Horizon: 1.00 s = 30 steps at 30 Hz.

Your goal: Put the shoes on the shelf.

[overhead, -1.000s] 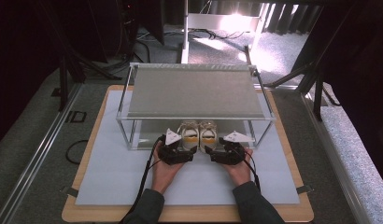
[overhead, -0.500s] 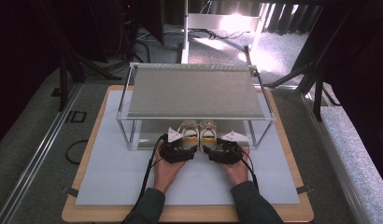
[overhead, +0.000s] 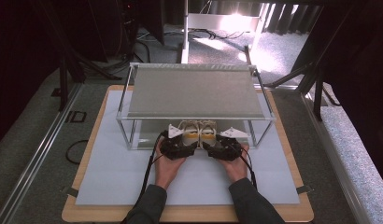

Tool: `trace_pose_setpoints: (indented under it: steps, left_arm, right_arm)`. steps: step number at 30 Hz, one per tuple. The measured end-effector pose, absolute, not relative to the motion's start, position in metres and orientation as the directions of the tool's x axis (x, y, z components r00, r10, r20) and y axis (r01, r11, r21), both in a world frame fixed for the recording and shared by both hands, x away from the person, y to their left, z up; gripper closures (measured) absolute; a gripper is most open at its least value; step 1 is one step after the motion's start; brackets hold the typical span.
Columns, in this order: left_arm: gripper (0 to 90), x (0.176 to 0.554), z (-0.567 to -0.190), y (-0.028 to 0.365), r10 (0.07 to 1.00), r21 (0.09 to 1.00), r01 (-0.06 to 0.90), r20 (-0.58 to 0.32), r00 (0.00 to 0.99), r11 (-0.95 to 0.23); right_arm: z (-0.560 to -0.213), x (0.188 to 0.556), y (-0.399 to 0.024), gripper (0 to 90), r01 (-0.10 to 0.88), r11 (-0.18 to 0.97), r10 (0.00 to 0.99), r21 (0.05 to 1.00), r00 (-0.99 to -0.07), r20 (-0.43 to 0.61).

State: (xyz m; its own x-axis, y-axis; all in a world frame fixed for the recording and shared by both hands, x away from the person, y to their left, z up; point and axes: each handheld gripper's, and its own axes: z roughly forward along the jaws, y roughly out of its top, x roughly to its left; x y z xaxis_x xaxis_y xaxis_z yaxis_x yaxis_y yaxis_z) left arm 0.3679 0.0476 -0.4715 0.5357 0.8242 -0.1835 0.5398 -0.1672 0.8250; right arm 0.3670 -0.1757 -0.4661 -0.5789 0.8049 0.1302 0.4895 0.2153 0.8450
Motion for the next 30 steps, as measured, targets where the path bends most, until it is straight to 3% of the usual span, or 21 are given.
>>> trace_pose_setpoints:
  steps: [10,30]
  left_arm:
    - [25.0,0.379,-0.472,0.047,0.832,0.82,0.554,-0.202,0.518,-0.146]
    - [25.1,0.392,-0.478,0.044,0.847,0.813,0.553,-0.157,0.508,-0.181]
  right_arm:
    - [-0.465,0.378,-0.173,32.0,0.484,0.212,0.813,0.849,-0.57,0.122]
    - [-0.471,0.39,-0.168,32.2,0.479,0.243,0.822,0.843,-0.563,0.083]
